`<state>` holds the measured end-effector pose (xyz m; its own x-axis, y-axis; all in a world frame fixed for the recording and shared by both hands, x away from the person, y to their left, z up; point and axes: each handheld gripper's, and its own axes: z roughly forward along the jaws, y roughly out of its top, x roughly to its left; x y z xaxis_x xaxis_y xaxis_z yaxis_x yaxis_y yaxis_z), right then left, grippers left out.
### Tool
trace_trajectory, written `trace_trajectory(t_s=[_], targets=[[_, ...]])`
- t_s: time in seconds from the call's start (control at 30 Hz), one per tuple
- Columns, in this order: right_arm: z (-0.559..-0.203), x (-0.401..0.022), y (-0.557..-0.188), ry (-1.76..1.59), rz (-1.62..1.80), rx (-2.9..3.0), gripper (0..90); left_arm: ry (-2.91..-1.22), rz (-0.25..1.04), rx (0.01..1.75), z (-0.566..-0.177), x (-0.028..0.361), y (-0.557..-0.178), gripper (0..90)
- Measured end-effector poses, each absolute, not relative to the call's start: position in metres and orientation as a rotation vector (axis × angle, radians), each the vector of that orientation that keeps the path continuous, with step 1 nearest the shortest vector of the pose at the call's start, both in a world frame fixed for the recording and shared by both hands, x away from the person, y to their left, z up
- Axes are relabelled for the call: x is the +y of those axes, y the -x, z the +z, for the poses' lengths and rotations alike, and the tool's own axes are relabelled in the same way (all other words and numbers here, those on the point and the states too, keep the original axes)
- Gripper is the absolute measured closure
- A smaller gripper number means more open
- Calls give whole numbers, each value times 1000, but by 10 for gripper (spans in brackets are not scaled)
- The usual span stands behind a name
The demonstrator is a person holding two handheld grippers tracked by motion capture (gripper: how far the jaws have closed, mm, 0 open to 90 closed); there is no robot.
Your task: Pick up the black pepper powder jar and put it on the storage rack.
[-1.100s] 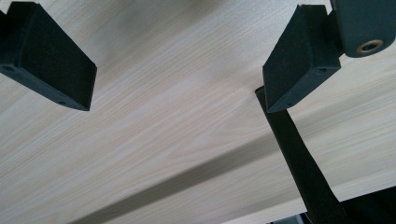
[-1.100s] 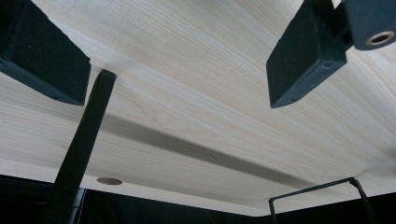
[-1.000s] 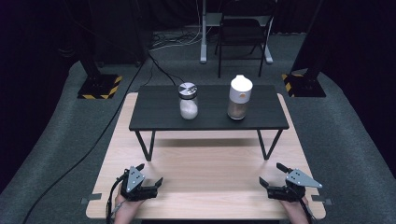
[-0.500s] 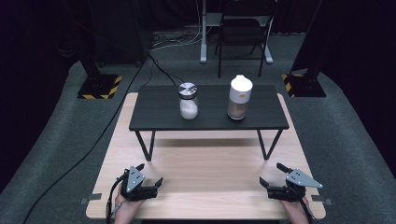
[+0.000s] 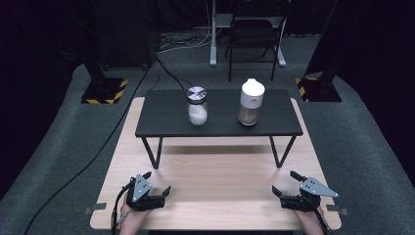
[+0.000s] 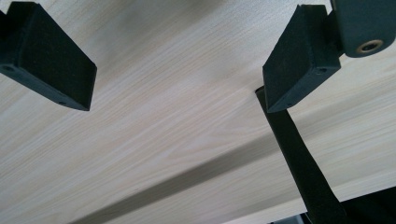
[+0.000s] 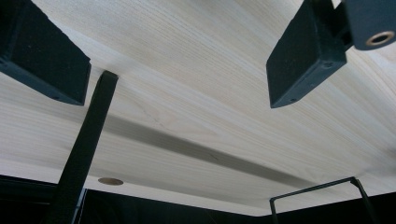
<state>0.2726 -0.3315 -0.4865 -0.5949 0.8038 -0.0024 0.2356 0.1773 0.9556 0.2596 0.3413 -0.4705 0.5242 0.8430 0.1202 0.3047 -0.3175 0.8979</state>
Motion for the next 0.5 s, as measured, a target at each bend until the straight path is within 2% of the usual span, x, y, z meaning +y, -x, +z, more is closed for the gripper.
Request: trace_trajectory(t_s=[0.5], targets=[[-486, -331, -273, -976, 1427, 1942, 55, -1867, 753, 946, -470, 342, -260, 94]])
